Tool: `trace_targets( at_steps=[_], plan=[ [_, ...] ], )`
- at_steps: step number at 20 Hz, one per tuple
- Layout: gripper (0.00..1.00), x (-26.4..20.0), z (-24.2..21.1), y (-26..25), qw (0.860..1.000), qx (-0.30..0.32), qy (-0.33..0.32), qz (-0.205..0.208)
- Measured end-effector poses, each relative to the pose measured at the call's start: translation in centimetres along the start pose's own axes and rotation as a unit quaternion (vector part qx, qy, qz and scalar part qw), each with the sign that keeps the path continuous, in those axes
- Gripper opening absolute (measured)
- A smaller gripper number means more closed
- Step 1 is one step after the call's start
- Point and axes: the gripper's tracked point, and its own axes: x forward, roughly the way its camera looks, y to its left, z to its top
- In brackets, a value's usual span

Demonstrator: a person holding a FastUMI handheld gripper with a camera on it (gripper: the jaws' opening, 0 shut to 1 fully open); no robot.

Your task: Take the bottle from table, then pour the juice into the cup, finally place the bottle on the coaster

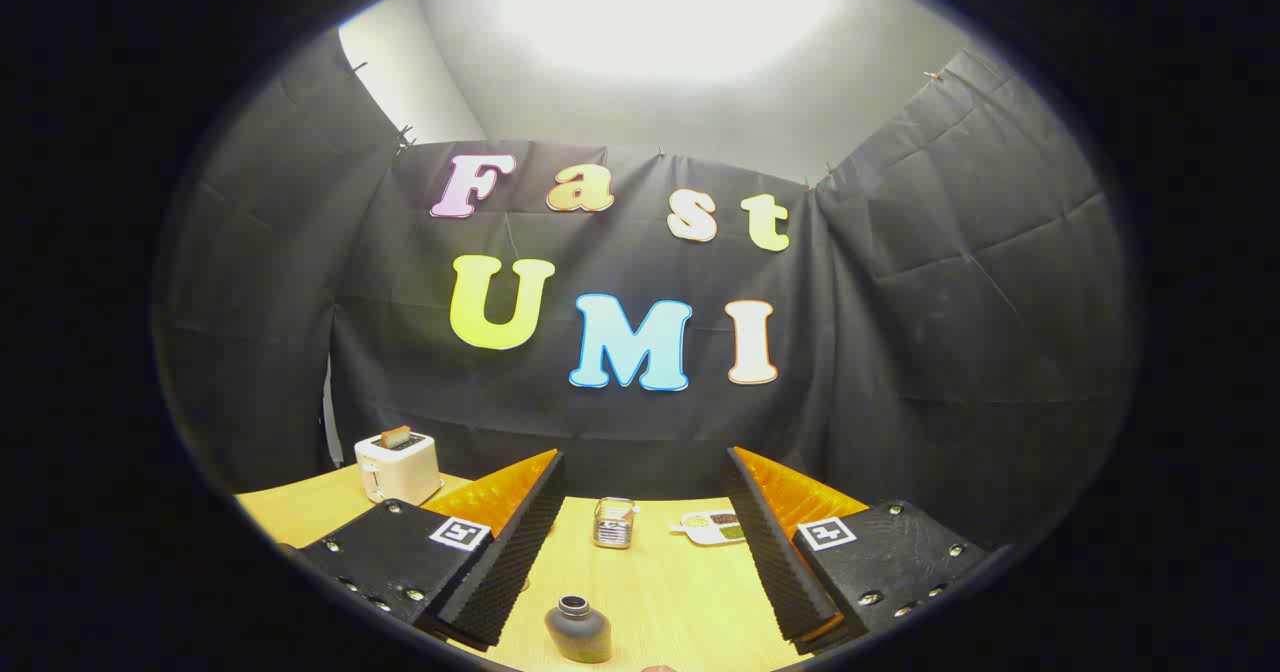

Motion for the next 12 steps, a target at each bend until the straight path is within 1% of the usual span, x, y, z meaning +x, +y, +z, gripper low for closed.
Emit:
trace_targets(
  at_steps=[2, 5, 7, 9, 12],
  plan=[
    [0.97, 0.6, 0.2, -0.2, 1.000, 0.007, -0.001, 0.000],
    [0.97, 1.2, 0.1, 0.9, 1.000, 0.014, 0.007, 0.022],
    [0.97, 1.7, 0.8, 0.4, 1.000, 0.004, -0.001, 0.021],
    [0.96, 2.0, 0.9, 0.6, 1.000, 0.008, -0.004, 0.023],
    [0.97, 2.7, 0.4, 1.2, 0.999, 0.017, 0.010, 0.030]
  ],
)
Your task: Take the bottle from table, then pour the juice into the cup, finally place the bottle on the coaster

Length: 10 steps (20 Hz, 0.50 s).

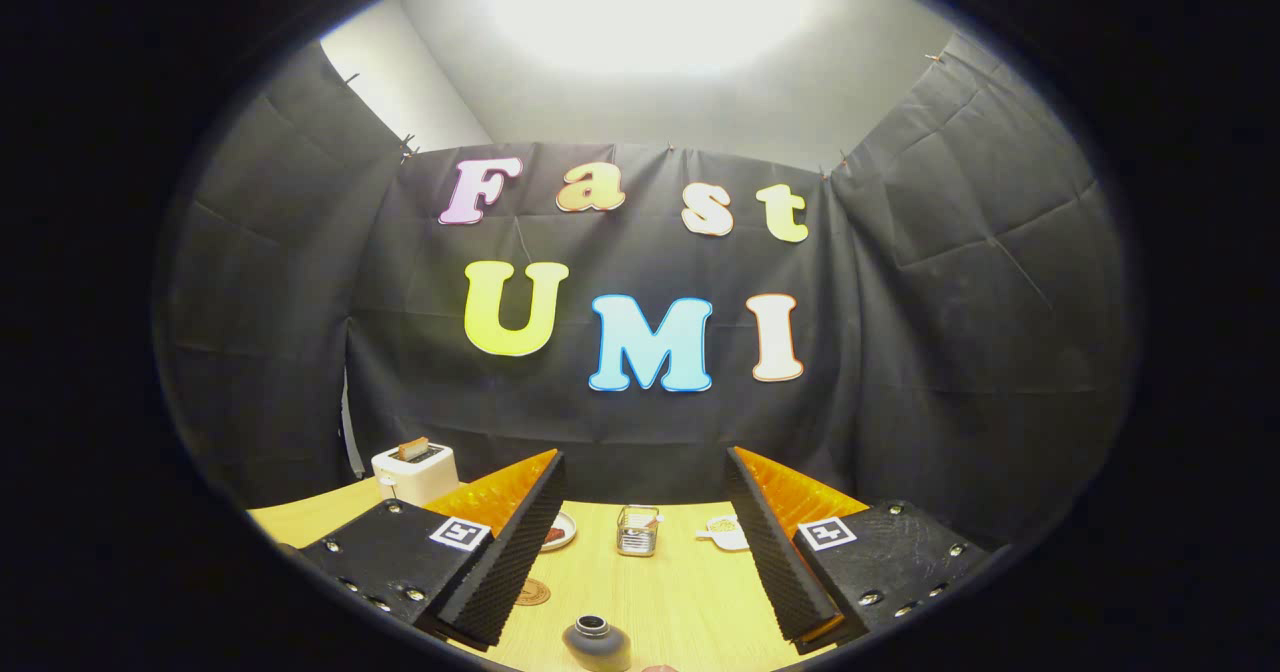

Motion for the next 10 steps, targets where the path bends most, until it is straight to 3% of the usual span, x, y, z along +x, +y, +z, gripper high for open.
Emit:
trace_targets(
  at_steps=[10],
  plan=[
    [0.97, 0.4, 2.6, -0.7, 0.999, -0.004, -0.036, -0.005]
  ],
)
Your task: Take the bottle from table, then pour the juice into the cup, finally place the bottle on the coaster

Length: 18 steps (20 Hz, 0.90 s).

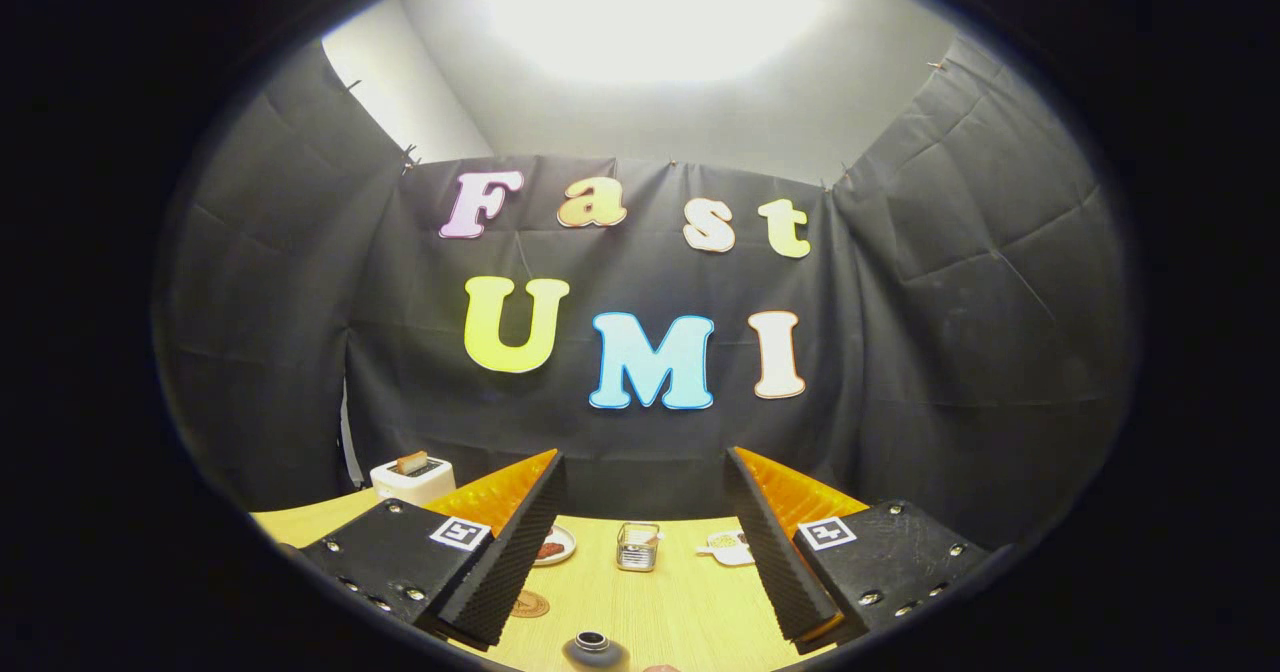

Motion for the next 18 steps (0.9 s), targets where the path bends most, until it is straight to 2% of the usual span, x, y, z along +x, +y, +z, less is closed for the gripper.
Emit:
trace_targets(
  at_steps=[5, 10, 18],
  plan=[
    [0.97, -0.5, -0.7, 0.0, 1.000, 0.009, 0.000, 0.001],
    [0.97, -0.8, -2.3, 0.4, 1.000, 0.013, 0.001, 0.024],
    [0.97, -1.0, -7.1, 0.8, 0.998, 0.026, 0.016, 0.052]
  ],
)
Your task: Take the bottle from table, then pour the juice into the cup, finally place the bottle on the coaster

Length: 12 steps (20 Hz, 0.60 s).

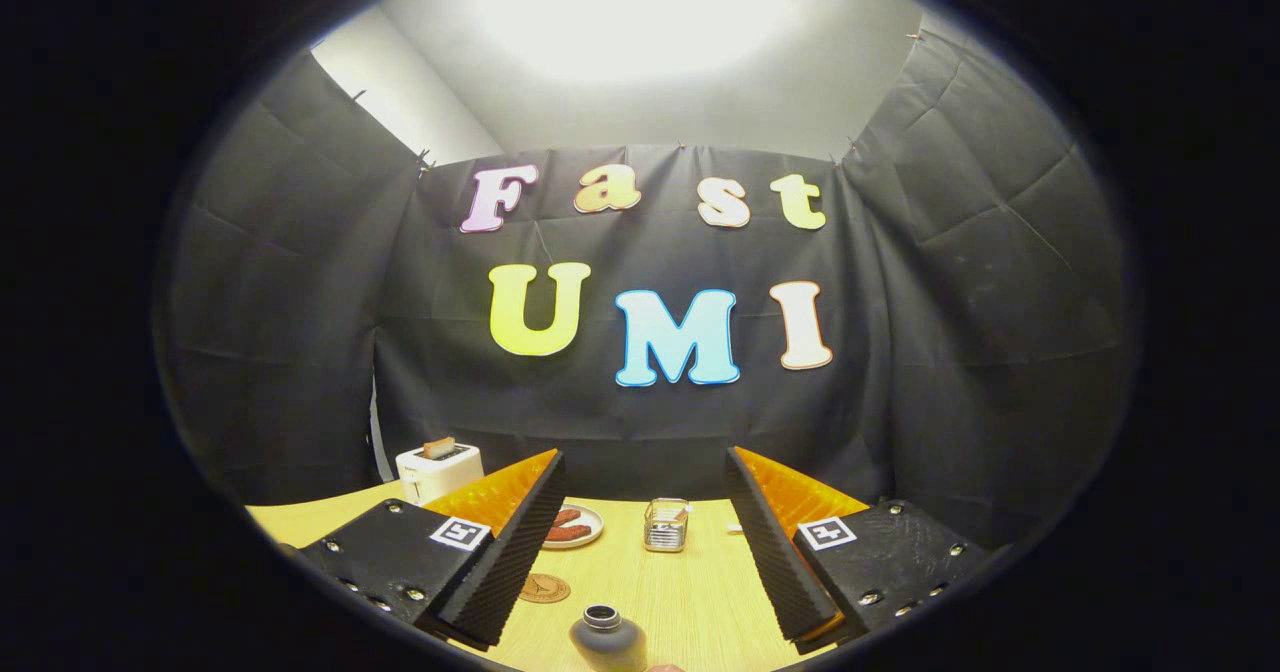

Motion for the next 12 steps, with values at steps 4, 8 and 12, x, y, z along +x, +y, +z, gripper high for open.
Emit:
trace_targets(
  at_steps=[4, 8, 12],
  plan=[
    [0.97, 0.1, -2.7, 0.7, 1.000, 0.005, 0.016, 0.018],
    [0.97, 0.2, -5.1, 1.1, 0.999, 0.016, 0.034, 0.034],
    [0.97, 0.2, -7.8, 1.7, 0.997, 0.007, 0.058, 0.049]
  ],
)
